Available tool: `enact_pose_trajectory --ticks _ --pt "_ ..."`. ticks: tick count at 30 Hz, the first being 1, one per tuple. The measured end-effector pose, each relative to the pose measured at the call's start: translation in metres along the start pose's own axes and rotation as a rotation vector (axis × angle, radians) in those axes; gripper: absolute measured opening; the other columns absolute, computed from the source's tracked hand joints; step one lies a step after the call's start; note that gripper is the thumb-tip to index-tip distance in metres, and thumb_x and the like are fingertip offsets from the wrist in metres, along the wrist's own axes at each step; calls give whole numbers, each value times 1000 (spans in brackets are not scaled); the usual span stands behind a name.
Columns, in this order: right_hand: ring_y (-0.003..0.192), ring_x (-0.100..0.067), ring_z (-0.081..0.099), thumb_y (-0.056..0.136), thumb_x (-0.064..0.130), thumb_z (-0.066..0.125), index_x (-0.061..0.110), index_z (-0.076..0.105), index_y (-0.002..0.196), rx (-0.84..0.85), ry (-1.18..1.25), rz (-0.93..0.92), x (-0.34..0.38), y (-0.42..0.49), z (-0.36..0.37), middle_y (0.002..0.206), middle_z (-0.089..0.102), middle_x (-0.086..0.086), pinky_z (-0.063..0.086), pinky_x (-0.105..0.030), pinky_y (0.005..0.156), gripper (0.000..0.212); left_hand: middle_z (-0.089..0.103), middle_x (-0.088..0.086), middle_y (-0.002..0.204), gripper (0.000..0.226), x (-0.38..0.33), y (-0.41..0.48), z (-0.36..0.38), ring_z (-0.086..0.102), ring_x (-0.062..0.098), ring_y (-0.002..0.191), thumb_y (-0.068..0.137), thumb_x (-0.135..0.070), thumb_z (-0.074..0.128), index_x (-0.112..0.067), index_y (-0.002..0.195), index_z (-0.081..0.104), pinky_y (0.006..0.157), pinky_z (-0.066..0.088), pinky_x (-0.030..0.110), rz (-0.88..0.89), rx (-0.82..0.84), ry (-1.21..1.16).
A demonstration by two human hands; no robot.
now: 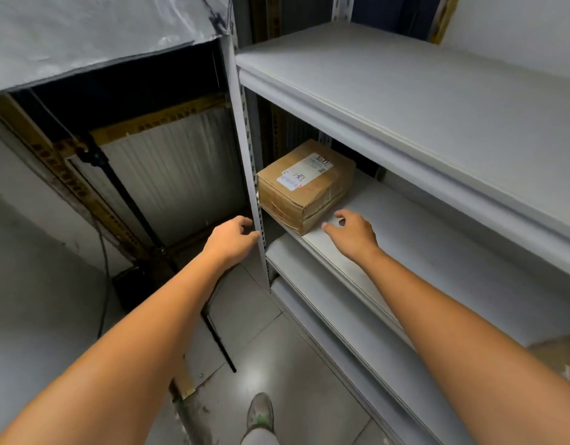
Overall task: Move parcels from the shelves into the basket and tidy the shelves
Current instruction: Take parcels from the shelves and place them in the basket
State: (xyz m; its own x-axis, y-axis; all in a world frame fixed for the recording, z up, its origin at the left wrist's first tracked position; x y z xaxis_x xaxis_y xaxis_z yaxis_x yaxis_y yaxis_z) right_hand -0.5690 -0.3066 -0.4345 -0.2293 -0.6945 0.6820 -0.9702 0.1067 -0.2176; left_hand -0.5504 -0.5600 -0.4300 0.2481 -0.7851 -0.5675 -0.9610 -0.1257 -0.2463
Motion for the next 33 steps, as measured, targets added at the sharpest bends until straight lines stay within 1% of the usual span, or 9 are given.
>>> enact_pose_trajectory --ticks 10,14,17,19,21,23,25,28,33 --pt "134 -33 43 88 49 66 12 27 152 -94 123 49 -8 100 39 149 38 -16 37 -38 108 84 31 8 156 81 -11 127 24 35 27 141 88 -43 68 -23 153 24 112 33 42 80 46 -396" --pt "133 -27 47 63 63 72 15 33 150 -112 369 97 -12 128 51 145 48 -9 41 -44 111 107 37 5 149 82 -13 159 32 43 24 132 85 -40 73 -19 148 24 103 40 34 91 43 -529" --pt "133 -26 47 54 61 77 20 25 153 -96 513 131 -15 140 60 146 46 -6 44 -47 108 119 43 -1 132 74 -9 172 36 48 22 125 83 -37 76 -18 136 27 92 43 28 77 17 -601" --pt "132 -27 46 47 60 80 30 20 154 -95 599 162 -17 144 66 146 41 -4 48 -52 102 126 43 2 135 82 -8 176 39 46 21 127 82 -34 78 -19 140 22 92 42 26 64 15 -660" --pt "131 -27 47 44 59 82 36 19 153 -91 657 177 -20 149 73 146 39 -2 50 -54 99 128 38 8 148 98 -8 177 38 41 24 134 81 -30 79 -22 151 11 99 37 30 48 27 -709" --pt "130 -27 49 43 57 83 38 19 153 -79 700 185 -23 150 76 146 40 -1 51 -53 98 129 33 7 153 100 -10 175 38 37 26 138 82 -28 79 -28 155 11 103 38 35 51 51 -706" --pt "129 -25 51 43 54 82 39 20 153 -63 712 184 -27 149 76 146 44 1 52 -52 98 127 38 2 149 91 -11 169 39 42 23 132 82 -28 78 -30 154 22 93 45 27 60 78 -683" --pt "125 -22 55 46 51 80 39 24 152 -25 697 181 -29 139 69 143 50 4 52 -49 98 120 42 -2 143 87 -10 153 43 44 17 124 80 -30 80 -31 150 29 78 44 20 59 97 -675" --pt "118 -21 59 60 40 80 42 27 150 87 680 177 -33 108 55 136 56 6 53 -48 98 105 40 -2 141 90 -12 119 50 39 15 122 77 -30 81 -32 150 29 94 41 32 37 111 -642"
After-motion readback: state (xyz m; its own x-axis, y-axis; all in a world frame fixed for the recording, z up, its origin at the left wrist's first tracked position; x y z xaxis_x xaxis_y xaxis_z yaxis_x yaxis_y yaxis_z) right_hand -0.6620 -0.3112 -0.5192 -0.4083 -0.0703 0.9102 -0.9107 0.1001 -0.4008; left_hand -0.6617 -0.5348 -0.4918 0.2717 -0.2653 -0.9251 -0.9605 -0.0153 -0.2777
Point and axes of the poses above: each hand's wrist, its own y-axis towards the middle knuckle, its own z-axis out of the palm, x = y × z, the point moved 6 cm from there along y, towards the middle knuckle
